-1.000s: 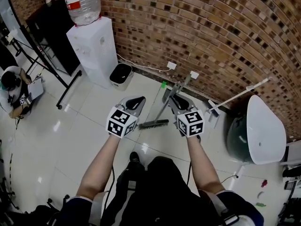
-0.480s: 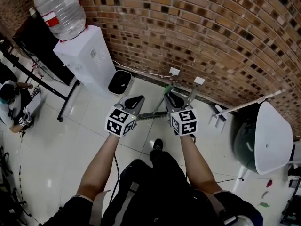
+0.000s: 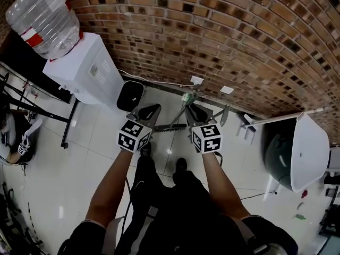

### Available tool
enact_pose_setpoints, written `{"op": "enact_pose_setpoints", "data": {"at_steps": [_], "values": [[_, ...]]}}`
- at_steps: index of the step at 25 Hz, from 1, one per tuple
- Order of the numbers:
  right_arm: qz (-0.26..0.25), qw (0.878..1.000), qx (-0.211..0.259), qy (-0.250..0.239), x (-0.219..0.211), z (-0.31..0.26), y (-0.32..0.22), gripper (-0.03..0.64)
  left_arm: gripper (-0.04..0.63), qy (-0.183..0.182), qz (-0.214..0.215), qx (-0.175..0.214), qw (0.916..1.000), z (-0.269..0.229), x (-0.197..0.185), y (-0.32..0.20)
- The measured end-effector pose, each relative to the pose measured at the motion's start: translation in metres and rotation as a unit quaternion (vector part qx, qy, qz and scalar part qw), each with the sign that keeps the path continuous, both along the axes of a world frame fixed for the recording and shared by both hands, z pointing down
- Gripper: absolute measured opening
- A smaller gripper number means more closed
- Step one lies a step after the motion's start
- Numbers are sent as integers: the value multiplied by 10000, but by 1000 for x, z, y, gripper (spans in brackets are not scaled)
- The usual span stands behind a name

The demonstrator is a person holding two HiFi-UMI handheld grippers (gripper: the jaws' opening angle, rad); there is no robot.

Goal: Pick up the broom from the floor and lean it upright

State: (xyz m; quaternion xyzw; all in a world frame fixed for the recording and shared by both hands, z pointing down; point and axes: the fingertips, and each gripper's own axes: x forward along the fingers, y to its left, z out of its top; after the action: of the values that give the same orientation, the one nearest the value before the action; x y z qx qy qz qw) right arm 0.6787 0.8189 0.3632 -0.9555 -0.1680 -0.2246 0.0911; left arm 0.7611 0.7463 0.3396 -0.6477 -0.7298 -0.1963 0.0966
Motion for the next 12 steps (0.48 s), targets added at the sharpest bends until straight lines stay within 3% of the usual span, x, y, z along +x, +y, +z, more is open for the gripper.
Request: {"op": "enact_pose_setpoints", "data": {"at_steps": [7,12], "values": [[1148,9922,252,-404,12,48,8,80,0,-310,1083,310,9931,46,32,26],[1691,9830,481,-523,22,80,21,80,0,-308,1431,428,9883,65,45,43]]}}
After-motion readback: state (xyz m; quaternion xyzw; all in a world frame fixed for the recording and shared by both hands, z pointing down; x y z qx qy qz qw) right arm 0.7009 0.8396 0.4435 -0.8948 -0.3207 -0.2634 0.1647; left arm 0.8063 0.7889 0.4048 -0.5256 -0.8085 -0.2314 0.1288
